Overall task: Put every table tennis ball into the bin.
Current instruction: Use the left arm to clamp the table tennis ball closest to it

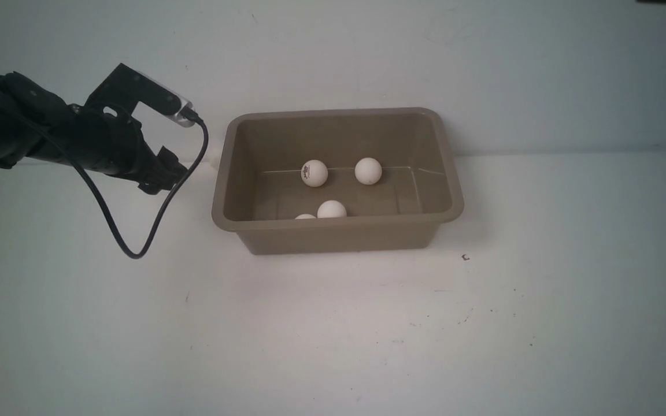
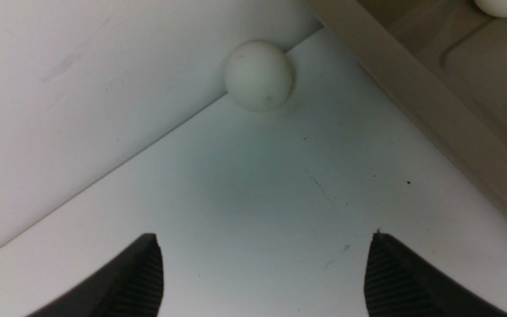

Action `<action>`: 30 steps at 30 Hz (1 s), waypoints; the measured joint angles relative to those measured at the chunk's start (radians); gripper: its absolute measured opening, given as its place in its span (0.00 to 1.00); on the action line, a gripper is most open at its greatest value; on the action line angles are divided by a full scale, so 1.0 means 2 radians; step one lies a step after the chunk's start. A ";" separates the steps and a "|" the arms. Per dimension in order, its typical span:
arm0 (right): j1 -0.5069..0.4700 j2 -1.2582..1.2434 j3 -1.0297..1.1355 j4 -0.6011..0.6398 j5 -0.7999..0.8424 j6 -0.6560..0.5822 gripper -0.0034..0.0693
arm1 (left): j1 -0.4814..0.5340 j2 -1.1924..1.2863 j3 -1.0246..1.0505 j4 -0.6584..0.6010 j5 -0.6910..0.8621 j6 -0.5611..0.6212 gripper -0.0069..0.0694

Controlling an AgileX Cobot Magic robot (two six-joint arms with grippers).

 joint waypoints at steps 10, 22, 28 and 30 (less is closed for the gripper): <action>0.000 0.000 0.000 -0.004 0.000 0.011 0.71 | -0.001 0.000 0.000 0.000 0.001 0.051 0.81; 0.000 0.000 0.000 -0.011 0.000 0.042 0.71 | 0.050 0.055 0.000 -0.275 0.077 0.356 0.77; 0.000 0.000 0.000 -0.012 0.000 0.045 0.71 | 0.097 0.070 -0.001 -0.415 0.165 0.476 0.77; 0.000 0.000 0.000 -0.013 0.000 0.046 0.71 | 0.108 0.082 -0.002 -0.442 0.203 0.499 0.77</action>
